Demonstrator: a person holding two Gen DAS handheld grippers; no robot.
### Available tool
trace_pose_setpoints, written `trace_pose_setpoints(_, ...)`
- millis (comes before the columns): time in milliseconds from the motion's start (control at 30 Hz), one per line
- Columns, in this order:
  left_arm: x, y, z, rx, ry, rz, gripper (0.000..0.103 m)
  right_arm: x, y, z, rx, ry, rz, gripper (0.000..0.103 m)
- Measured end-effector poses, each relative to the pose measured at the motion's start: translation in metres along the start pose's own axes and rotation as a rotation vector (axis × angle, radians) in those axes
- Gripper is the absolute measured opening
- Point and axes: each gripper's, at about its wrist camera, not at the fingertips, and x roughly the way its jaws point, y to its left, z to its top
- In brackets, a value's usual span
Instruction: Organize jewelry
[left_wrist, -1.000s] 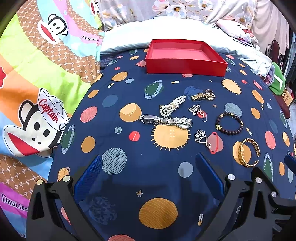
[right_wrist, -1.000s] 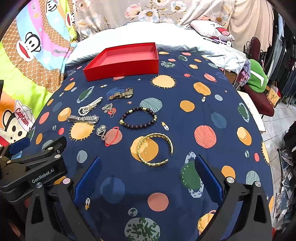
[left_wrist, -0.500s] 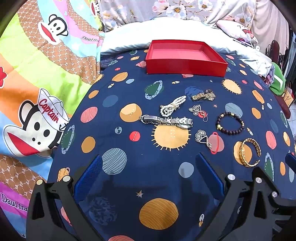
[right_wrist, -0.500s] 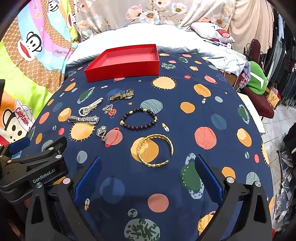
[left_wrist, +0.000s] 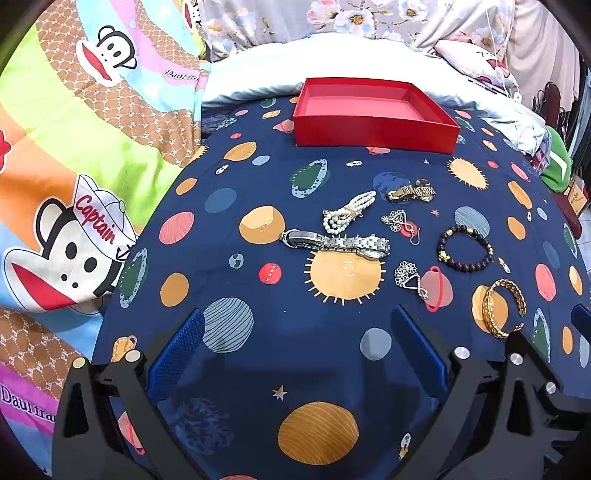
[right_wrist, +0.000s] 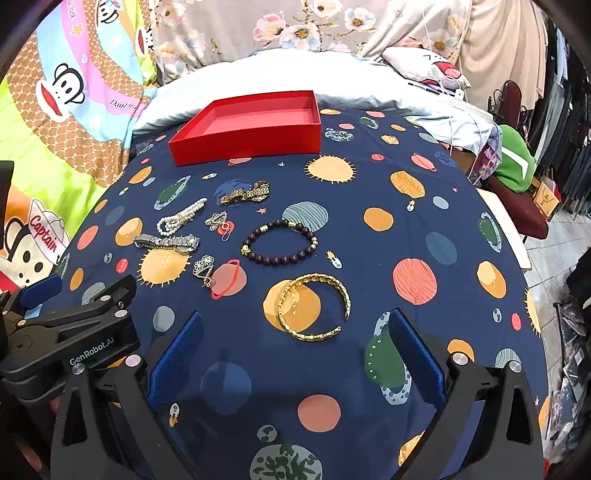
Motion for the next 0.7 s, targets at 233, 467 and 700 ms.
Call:
trace_pose_setpoints(233, 0.0015, -0.0014, 0.0003, -0.002, 0.001, -0.001, 0.098, 0.0004, -0.0021, -0.0008, 0.007, -0.006, 0.006, 0.098)
trace_pose_setpoints(467, 0.0023, -0.0016, -0.0012, -0.004, 0.002, 0.000, 0.098, 0.0005, -0.0014, -0.0006, 0.008, -0.003, 0.005, 0.098)
trace_pose_setpoints(700, 0.0020, -0.0010, -0.0019, -0.004, 0.002, 0.000, 0.098, 0.0003, -0.0016, -0.0012, 0.008, -0.004, 0.006, 0.098)
